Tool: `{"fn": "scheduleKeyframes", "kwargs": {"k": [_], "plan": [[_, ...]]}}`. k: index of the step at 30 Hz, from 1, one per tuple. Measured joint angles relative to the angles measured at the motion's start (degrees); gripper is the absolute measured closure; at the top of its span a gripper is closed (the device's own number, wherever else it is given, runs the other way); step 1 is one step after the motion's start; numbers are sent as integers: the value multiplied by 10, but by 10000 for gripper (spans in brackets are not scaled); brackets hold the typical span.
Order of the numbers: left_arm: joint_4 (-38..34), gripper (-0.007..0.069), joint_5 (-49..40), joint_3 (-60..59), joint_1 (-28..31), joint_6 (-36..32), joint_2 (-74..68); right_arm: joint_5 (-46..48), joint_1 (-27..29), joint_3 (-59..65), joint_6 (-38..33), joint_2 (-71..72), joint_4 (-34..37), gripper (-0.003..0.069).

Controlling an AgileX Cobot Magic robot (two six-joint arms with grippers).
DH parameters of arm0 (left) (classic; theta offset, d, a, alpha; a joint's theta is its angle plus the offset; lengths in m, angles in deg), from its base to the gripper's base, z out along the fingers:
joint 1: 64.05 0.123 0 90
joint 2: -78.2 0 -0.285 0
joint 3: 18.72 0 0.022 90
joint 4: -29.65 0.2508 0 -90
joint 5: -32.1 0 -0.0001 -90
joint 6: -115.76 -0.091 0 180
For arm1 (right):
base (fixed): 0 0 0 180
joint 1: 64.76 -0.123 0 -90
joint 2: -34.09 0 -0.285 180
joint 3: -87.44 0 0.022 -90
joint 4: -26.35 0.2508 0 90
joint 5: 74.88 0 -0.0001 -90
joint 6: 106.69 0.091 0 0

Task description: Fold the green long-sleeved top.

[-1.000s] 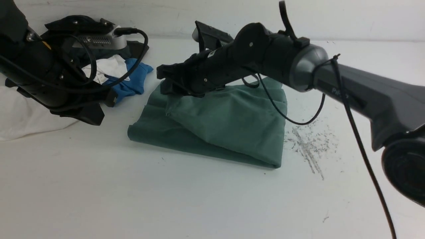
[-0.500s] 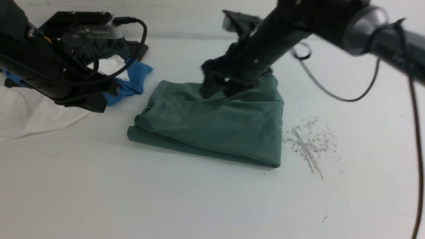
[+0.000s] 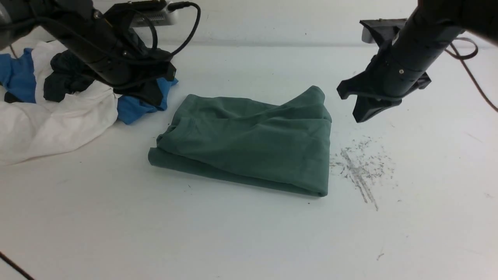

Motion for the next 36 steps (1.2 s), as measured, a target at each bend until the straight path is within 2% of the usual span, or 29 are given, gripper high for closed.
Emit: {"fn": "scheduleKeyframes", "kwargs": {"k": [1,4,5,6,9,12,14,16,19,22,24,27,32,36], "plan": [[0,593,0,10,-1,-5,-7,0,0,0,-2,0,1,673],[3,486,9,58,-9,-18,-73,0,0,0,-4,0,30,673],[4,478,9,60,-9,-19,-73,0,0,0,-4,0,31,673],[5,391,13,71,-12,-21,-102,0,0,1,2,0,38,673],[9,260,29,74,-13,-22,-136,-1,0,1,8,0,37,662],[12,193,38,74,-13,-22,-153,-1,0,1,9,0,29,643],[13,144,53,74,-13,-23,-168,-1,0,1,10,-2,18,590],[13,132,60,74,-13,-23,-176,-1,0,1,10,-10,13,540],[12,151,68,75,-18,-29,-188,-1,0,1,10,-32,3,407],[14,222,68,75,-20,-36,-193,-2,0,1,22,-56,6,288],[14,379,66,76,-22,-41,-193,-5,0,1,32,-78,30,181],[14,559,60,77,-22,-44,-186,-17,0,1,33,-101,69,89],[13,578,40,77,-21,-45,-165,-40,0,1,33,-120,108,67],[12,578,23,77,-21,-45,-137,-46,0,1,20,-132,157,123]]}}
